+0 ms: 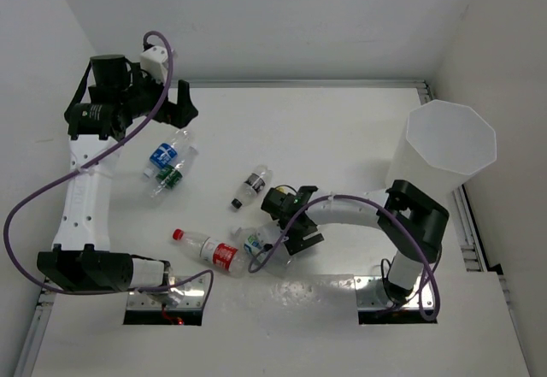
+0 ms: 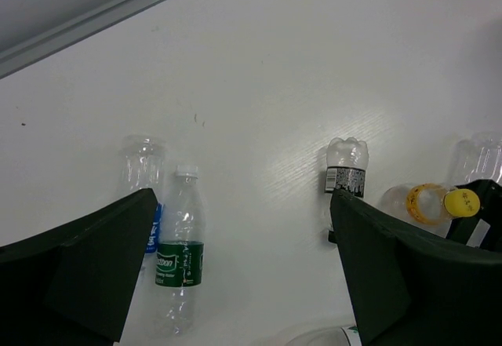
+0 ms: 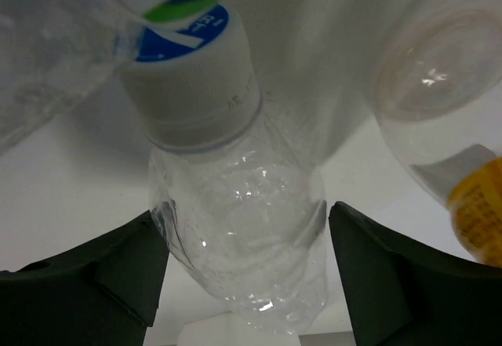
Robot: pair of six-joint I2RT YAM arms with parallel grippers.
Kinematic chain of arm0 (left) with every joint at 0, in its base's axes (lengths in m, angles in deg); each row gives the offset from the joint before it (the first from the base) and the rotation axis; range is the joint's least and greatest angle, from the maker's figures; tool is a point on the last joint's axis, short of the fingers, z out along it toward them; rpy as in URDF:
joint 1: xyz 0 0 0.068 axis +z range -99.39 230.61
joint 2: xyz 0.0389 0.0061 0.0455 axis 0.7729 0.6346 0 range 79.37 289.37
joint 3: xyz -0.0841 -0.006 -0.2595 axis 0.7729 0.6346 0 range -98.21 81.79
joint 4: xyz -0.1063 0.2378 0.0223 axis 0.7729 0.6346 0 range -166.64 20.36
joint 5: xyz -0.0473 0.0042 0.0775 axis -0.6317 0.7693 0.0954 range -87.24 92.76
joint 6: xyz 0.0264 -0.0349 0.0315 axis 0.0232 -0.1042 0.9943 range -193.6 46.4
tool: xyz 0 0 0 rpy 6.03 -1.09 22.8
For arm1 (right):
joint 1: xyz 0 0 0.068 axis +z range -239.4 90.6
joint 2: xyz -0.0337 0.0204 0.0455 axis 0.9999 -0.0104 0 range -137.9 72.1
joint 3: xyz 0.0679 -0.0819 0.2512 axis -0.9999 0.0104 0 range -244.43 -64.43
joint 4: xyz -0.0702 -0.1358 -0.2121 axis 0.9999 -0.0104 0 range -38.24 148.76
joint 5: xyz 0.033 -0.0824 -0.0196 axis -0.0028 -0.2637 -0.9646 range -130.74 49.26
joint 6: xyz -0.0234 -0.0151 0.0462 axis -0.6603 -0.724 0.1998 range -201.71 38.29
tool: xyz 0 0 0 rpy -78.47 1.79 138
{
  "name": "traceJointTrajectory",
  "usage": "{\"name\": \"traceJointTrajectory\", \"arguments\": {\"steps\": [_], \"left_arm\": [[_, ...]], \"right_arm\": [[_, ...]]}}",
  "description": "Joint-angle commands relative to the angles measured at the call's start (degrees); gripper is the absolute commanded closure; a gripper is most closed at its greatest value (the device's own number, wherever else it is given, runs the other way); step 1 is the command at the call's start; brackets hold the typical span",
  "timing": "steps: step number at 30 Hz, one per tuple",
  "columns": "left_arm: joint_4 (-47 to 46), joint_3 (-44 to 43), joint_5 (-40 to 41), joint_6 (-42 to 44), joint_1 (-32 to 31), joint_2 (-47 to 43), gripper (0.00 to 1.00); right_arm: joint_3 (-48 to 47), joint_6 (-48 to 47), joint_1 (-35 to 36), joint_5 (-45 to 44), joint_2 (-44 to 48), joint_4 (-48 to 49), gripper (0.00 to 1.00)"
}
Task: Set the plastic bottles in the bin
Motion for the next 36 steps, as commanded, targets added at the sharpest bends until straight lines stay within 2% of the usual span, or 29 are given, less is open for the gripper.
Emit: {"name": "traceJointTrajectory", "arguments": {"steps": [1, 3, 4, 5, 6, 8, 11, 12, 13, 14, 15, 16, 17, 22, 26, 29, 36], "left_arm": [[-0.33, 0.59, -0.20, 1.22, 0.55, -1.36, 0.00], [-0.33, 0.59, -0.20, 1.22, 0.55, -1.37, 0.00], [-0.33, 0.59, -0.20, 1.74, 0.55, -1.37, 0.00], [-0.33, 0.59, -0.20, 1.75, 0.55, -1.37, 0.00], [-0.33, 1.11, -0.20, 1.75, 0.55, -1.37, 0.00], [-0.33, 1.12, -0.20, 1.75, 0.55, -1.37, 0.00], [-0.33, 1.12, -1.25, 2.28, 0.55, -1.37, 0.00], [-0.33, 1.12, -1.25, 2.28, 0.55, -1.37, 0.00], [-0.33, 1.64, -1.77, 3.49, -0.06, -1.37, 0.00], [-0.33, 1.65, -2.47, 4.38, -0.07, -1.37, 0.00], [-0.33, 2.52, -2.48, 6.47, -0.94, -1.89, 0.00], [-0.33, 3.05, -3.09, 7.89, -1.47, -1.90, 0.00], [-0.33, 4.27, -4.75, 9.38, -2.00, -2.50, 0.00], [-0.33, 7.80, -7.58, 18.43, -9.46, -4.80, 0.00], [-0.86, 8.41, -2.66, 20.56, -19.83, -3.14, 0.00], [-0.86, 8.41, -2.66, 22.57, -23.44, -1.55, 0.00], [-0.16, 9.55, -4.15, 30.47, -31.00, 1.97, 0.03]], "right_arm": [[0.92, -0.48, 0.96, -2.34, -0.51, 2.21, 0.23], [1.10, -0.04, 0.79, -2.25, -0.25, 2.39, 0.28], [1.10, 0.57, 0.96, -1.82, 0.53, 1.87, 0.39], [0.75, 0.84, 0.96, -1.82, 0.98, 1.52, 0.46], [0.31, 1.53, 0.79, -0.77, 2.98, -0.14, 0.58], [-1.71, 3.55, -0.34, 0.46, 6.06, -1.73, 0.65], [-8.46, 11.70, -4.39, 6.95, 14.56, -4.54, 0.68], [-14.49, 13.22, -5.53, 10.54, 15.65, -4.99, 0.70], [-16.64, 16.28, -9.19, 13.54, 16.88, -5.86, 0.78], [-23.36, 19.18, -10.62, 16.61, 20.02, -6.04, 0.85], [-25.51, 20.60, -12.12, 18.03, 20.75, -5.87, 0.90], [-27.62, 21.92, -17.44, 20.48, 21.63, -5.43, 0.98], [-31.65, 26.02, -19.23, 21.99, 23.03, -4.91, 1.00], [-45.29, 31.06, -33.80, 20.87, 27.25, -2.10, 1.00], [-43.38, 33.27, -47.35, 17.87, 32.09, 8.96, 1.00], [-41.01, 36.43, -56.48, 17.35, 35.08, 13.01, 1.00], [-31.61, 46.52, -71.25, 17.60, 35.70, 17.24, 1.00]]}}
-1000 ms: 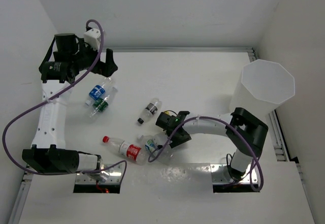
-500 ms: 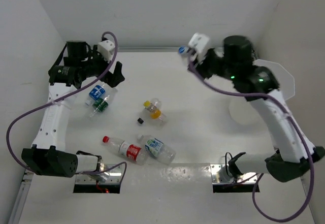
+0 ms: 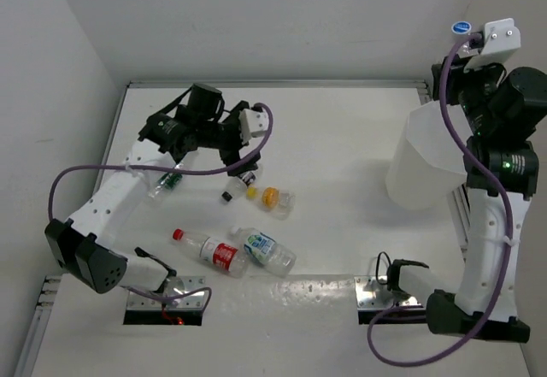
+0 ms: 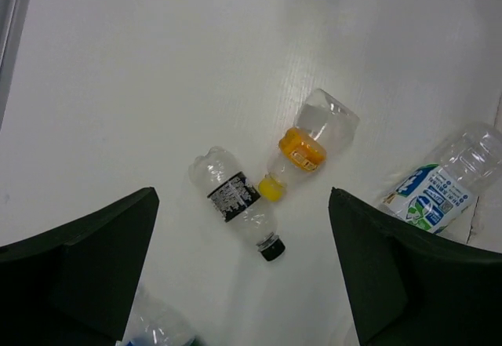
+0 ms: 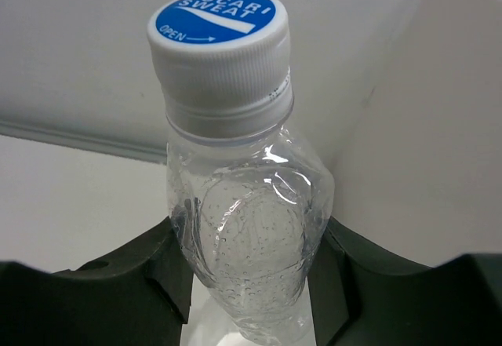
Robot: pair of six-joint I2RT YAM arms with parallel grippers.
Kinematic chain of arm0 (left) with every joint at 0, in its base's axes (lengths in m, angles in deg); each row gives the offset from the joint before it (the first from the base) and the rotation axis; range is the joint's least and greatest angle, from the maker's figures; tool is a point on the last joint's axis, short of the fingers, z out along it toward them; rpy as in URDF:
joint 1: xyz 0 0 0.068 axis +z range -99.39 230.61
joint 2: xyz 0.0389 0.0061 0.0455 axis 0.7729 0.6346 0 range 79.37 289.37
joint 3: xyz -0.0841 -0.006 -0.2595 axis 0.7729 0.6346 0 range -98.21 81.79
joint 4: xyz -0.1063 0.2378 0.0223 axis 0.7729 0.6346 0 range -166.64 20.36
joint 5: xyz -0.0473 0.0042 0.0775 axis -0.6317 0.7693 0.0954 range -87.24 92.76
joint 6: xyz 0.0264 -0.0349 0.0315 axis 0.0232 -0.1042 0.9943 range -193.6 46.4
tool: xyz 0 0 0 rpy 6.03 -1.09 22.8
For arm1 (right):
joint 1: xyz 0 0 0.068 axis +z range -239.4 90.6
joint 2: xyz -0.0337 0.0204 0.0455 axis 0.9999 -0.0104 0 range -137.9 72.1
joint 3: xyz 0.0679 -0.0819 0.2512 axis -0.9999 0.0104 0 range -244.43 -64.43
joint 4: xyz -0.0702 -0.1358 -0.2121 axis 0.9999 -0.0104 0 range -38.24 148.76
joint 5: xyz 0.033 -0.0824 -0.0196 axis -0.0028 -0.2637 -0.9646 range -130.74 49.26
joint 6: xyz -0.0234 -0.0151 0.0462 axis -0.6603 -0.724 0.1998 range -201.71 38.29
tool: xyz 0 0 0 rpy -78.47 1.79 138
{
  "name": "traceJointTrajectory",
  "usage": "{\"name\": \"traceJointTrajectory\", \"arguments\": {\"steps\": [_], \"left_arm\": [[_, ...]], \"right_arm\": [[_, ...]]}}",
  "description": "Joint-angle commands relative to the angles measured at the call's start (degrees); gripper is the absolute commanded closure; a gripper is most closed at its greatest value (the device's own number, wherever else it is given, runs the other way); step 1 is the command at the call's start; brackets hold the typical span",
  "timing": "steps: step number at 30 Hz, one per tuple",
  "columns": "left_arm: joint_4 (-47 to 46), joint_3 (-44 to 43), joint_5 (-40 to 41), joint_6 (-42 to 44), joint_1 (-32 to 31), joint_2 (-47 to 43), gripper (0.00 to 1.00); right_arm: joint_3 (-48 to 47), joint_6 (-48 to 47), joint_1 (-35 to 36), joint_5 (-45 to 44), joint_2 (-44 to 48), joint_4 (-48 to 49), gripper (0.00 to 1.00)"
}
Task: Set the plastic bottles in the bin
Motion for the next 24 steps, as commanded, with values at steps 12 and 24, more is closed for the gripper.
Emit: {"name": "traceJointTrajectory", "arguments": {"steps": [12, 24], "left_arm": [[9.98, 7.38, 6.31, 19.19, -24.49, 9.95, 0.05], [7.00, 17.40, 9.30, 22.00, -29.77, 17.16, 0.02]], "right_arm": [[11.32, 16.04, -21.02, 13.46, -7.83, 3.78, 0.97], [8.35, 10.41, -23.40, 20.05, -9.86, -6.23, 0.00]]}}
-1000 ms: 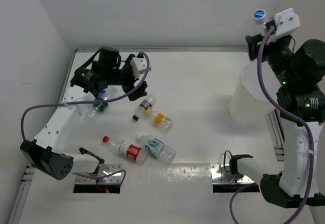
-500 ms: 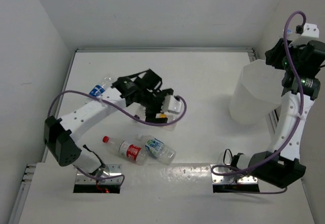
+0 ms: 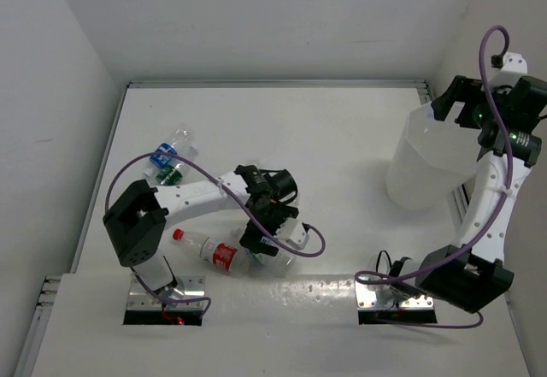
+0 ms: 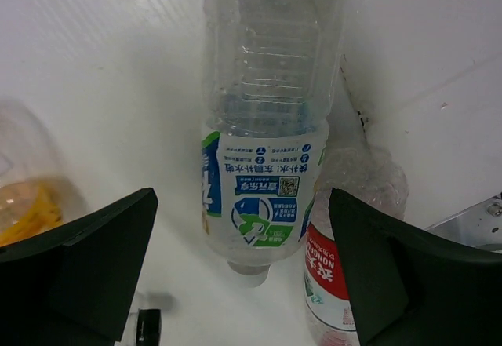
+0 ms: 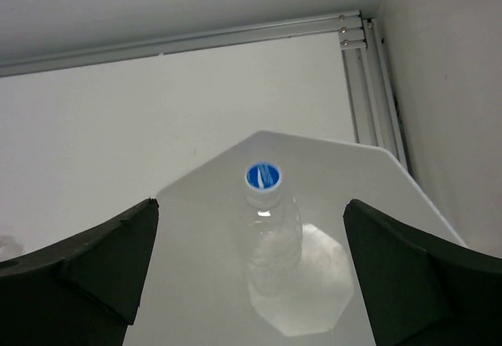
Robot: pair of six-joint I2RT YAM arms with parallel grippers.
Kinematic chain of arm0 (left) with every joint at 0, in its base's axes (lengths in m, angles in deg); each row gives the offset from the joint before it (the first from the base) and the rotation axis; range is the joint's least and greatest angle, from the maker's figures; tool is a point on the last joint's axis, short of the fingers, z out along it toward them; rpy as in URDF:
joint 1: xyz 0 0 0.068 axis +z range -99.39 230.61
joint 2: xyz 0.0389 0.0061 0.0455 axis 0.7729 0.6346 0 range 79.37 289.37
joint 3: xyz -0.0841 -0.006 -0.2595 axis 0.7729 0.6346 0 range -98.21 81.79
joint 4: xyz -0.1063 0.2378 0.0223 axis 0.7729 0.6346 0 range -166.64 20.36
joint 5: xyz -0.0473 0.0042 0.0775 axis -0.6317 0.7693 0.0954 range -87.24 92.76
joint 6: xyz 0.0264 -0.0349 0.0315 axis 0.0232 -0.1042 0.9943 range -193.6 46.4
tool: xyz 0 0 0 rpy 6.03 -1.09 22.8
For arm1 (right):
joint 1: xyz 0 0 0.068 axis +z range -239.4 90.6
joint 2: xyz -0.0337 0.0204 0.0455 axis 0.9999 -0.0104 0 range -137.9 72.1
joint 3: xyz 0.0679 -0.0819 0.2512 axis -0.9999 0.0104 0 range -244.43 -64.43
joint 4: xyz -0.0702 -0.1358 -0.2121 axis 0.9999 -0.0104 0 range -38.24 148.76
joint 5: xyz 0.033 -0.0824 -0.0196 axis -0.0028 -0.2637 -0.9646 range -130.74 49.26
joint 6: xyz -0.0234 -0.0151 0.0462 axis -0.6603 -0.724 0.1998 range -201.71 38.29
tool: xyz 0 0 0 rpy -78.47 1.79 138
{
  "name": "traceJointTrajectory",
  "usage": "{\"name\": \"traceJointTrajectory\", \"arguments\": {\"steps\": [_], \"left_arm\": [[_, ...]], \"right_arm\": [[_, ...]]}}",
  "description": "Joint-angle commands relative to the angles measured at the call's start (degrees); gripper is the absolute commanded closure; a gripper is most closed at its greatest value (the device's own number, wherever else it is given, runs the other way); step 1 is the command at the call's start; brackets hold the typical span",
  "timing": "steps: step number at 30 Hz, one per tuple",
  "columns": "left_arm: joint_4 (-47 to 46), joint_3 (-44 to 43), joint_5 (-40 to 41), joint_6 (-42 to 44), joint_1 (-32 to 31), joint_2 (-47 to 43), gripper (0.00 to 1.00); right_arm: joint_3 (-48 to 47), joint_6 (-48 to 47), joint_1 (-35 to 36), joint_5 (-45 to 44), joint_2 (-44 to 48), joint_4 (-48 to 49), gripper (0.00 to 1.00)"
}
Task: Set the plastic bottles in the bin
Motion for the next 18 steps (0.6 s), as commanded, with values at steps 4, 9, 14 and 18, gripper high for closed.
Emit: {"name": "traceJointTrajectory", "arguments": {"steps": [4, 9, 14, 18], "left_arm": [[-5.32, 4.78, 0.89, 1.66, -1.41, 1.91, 0.01], [-10.25, 8.56, -0.17, -0.45, -1.94, 4.10, 0.01], [-19.64, 9.88, 2.90, -6.06, -1.14, 4.64, 0.26], [-20.37, 2.78, -0.94, -11.43, 5.60, -1.57, 0.62]], "right_arm": [[-5.90, -1.18, -0.46, 7.43, 1.83, -3.84, 0.00], [-8.45, 0.58, -0.54, 14.72, 4.46, -6.21, 0.00], [-6.70, 4.18, -0.54, 25.08, 7.98, -2.80, 0.00], [-3.27, 9.09, -0.46, 33.25, 10.52, 1.51, 0.00]]}}
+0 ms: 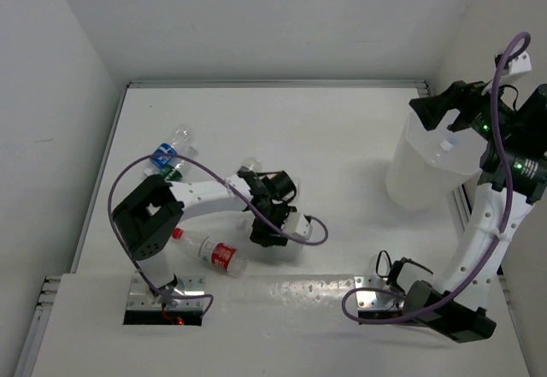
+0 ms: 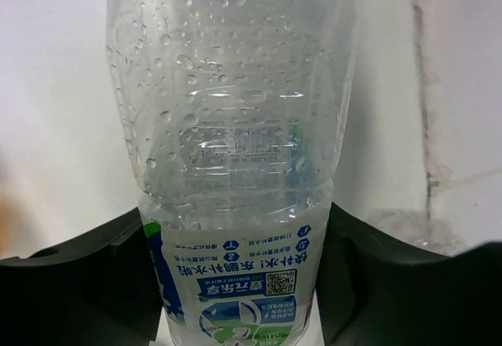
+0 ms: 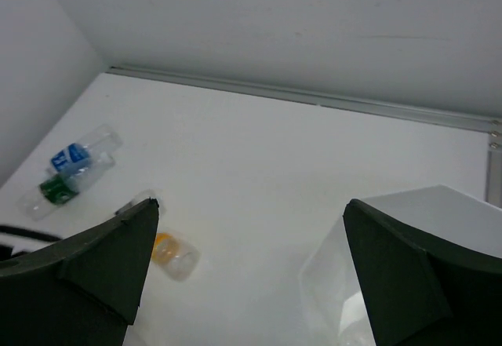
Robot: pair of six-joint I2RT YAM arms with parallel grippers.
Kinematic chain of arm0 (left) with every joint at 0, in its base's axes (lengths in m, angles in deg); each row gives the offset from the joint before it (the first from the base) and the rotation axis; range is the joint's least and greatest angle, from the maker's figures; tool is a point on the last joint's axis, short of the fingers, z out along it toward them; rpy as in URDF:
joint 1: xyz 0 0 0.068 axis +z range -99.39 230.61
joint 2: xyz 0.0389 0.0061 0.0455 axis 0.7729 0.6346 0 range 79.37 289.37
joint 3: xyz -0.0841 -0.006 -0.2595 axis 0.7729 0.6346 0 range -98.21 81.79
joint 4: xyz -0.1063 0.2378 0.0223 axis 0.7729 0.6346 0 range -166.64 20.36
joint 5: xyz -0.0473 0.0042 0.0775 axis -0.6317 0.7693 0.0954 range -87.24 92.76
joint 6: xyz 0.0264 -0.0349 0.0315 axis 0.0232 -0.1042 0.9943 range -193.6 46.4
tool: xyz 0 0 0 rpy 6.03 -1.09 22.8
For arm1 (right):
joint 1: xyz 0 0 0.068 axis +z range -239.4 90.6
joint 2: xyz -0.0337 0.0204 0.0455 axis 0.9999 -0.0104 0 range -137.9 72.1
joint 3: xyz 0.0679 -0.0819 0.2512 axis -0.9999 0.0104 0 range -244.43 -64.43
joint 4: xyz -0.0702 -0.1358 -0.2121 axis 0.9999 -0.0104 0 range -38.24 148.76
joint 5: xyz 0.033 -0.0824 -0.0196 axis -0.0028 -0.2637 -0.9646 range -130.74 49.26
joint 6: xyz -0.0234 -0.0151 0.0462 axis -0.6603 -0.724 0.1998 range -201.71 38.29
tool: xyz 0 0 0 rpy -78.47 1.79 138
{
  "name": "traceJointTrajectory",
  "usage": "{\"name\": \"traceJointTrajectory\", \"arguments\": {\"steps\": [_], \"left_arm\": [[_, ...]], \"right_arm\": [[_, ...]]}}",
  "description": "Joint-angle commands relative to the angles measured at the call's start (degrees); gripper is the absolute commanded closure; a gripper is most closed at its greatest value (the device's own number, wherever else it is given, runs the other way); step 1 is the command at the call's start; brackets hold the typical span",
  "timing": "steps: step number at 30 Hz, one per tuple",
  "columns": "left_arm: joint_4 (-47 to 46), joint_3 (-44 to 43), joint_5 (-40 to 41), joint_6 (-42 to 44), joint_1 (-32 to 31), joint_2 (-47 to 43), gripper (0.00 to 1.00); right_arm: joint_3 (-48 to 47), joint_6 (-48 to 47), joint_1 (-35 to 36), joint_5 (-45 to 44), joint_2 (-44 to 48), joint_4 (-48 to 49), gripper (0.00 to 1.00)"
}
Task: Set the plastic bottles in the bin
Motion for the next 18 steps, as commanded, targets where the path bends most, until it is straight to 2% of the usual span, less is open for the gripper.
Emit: {"name": "traceJointTrajectory", "arguments": {"steps": [1, 2, 4, 5, 6, 7, 8, 9, 10, 11, 12, 14, 15, 17, 18], "left_arm": [[-4.91, -7.52, -5.34, -6.35, 6.40, -8.15, 0.64], [-4.91, -9.45, -7.80, -9.84, 8.07, -9.73, 0.69], [-4.91, -16.66, -15.97, -14.77, 13.08, -12.46, 0.70], [-6.13, -19.03, -18.87, -20.80, 14.75, -12.47, 0.70], [-7.36, -23.40, -24.38, -24.95, 16.33, -13.00, 0.70], [-9.11, -25.19, -27.57, -29.52, 19.48, -13.00, 0.70], [-11.74, -26.60, -30.90, -34.52, 20.99, -13.00, 0.70], [-17.95, -27.92, -35.90, -44.32, 22.14, -12.13, 0.70], [-21.66, -30.02, -37.86, -49.37, 23.89, -12.12, 0.70], [-26.22, -30.04, -39.88, -54.64, 24.60, -11.25, 0.70], [-36.89, -30.56, -41.64, -65.40, 25.22, -10.37, 0.70], [-47.14, -30.57, -44.99, -75.31, 26.11, -9.14, 0.70], [-54.67, -31.26, -45.87, -82.05, 26.11, -8.44, 0.70], [-58.07, -33.90, -46.41, -84.57, 26.11, -7.20, 0.70], [-58.70, -34.52, -46.41, -84.58, 25.41, -7.20, 0.70]], "right_arm": [[2.43, 6.00, -0.15, 11.68, 1.11, 6.19, 0.00], [2.88, 9.23, -0.15, 13.09, 1.28, 9.25, 0.00], [7.24, 21.23, -0.15, 18.62, 1.46, 21.77, 0.00], [8.58, 26.18, -0.15, 19.77, 1.81, 27.24, 0.00], [10.07, 36.41, -0.15, 21.52, 1.90, 39.39, 0.00], [14.09, 42.34, 0.11, 21.54, 1.99, 53.00, 0.00], [14.83, 53.80, 0.11, 21.10, 1.29, 59.57, 0.00], [15.18, 63.83, 1.85, 20.75, 0.76, 75.30, 0.00], [14.75, 70.89, 3.35, 19.88, -1.50, 79.03, 0.00], [13.70, 73.49, 4.85, 19.52, -2.05, 81.59, 0.00], [12.47, 76.04, 9.73, 19.08, -2.66, 84.22, 0.00], [11.15, 74.58, 15.72, 17.85, -4.16, 83.64, 0.00], [9.14, 70.30, 19.76, 17.58, -4.25, 79.63, 0.00], [6.50, 59.84, 25.41, 15.74, -4.69, 63.68, 0.00], [6.05, 51.19, 27.08, 14.69, -4.78, 60.46, 0.00]]}}
